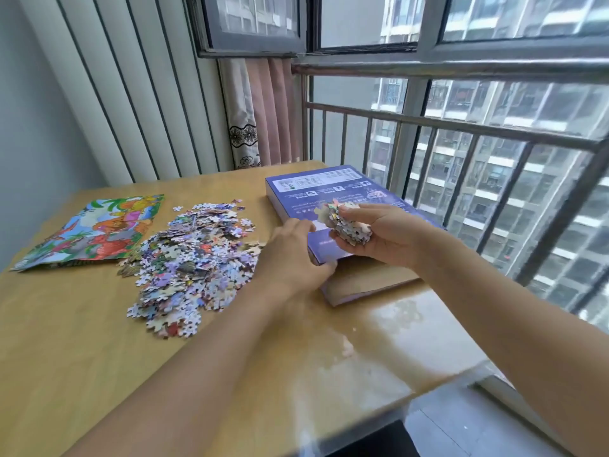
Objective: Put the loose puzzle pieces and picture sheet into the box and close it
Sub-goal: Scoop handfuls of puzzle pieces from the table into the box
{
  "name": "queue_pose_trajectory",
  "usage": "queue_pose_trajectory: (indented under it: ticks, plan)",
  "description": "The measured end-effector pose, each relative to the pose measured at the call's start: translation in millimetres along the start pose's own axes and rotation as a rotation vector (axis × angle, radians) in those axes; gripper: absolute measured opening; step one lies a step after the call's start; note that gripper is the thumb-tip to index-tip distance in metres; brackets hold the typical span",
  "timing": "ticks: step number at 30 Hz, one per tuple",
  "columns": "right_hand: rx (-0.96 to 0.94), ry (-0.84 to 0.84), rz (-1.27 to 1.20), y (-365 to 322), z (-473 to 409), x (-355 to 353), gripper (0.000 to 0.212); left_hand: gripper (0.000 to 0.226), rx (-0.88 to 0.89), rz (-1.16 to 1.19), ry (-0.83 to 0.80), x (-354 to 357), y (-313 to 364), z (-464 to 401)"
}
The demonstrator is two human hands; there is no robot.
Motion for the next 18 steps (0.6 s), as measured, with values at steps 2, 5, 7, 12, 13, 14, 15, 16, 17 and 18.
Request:
queue_pose_trajectory:
  ticks: [2, 5, 7, 12, 13, 14, 15, 16, 17, 18]
  plan:
    - [0.011, 0.038, -0.004, 0.6, 3.8, -18.3, 0.02, 0.061, -0.047, -0.133, -0.099, 19.3, 13.9, -6.0]
    - [0.042, 0.057, 0.014, 6.0, 4.1, -32.9, 0.028, 0.039, -0.1, -0.226, -0.038, 29.9, 25.2, -7.0]
    - [0.039, 0.048, 0.021, 8.5, 4.8, -38.5, 0.03, 0.019, -0.115, -0.203, 0.055, 28.9, 27.1, -6.9]
    - [0.009, -0.012, 0.1, -2.9, 10.5, -39.5, 0.043, 0.008, -0.025, -0.233, 0.126, 0.5, 23.2, -24.5]
    - [-0.013, -0.032, 0.119, -9.9, 12.3, -38.6, 0.045, 0.009, -0.006, -0.246, 0.119, -11.4, 27.7, -31.8]
    - [-0.041, -0.045, 0.15, -17.5, 14.0, -37.9, 0.046, 0.01, 0.014, -0.265, 0.104, -23.8, 33.9, -39.7]
    - [-0.078, -0.049, 0.199, -25.7, 15.5, -36.6, 0.045, 0.011, 0.03, -0.278, 0.089, -36.4, 40.9, -47.7]
    - [-0.124, -0.042, 0.258, -35.3, 17.1, -34.8, 0.041, 0.01, 0.04, -0.279, 0.079, -49.5, 48.3, -55.7]
    - [-0.165, -0.028, 0.31, -44.2, 16.2, -34.4, 0.038, 0.009, 0.038, -0.27, 0.066, -61.2, 55.0, -63.2]
    - [-0.199, -0.013, 0.363, -53.6, 16.5, -33.4, 0.039, 0.007, 0.026, -0.254, 0.044, -71.8, 61.7, -69.6]
Point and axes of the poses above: each hand's wrist, its own z-axis away from the middle knuckle, its own x-axis out of the palm, y = z × x, the point moved 1 cm from there along -z, towards the middle knuckle, and after that the axes turned 13 degrees about z, right-handed, at the moved point
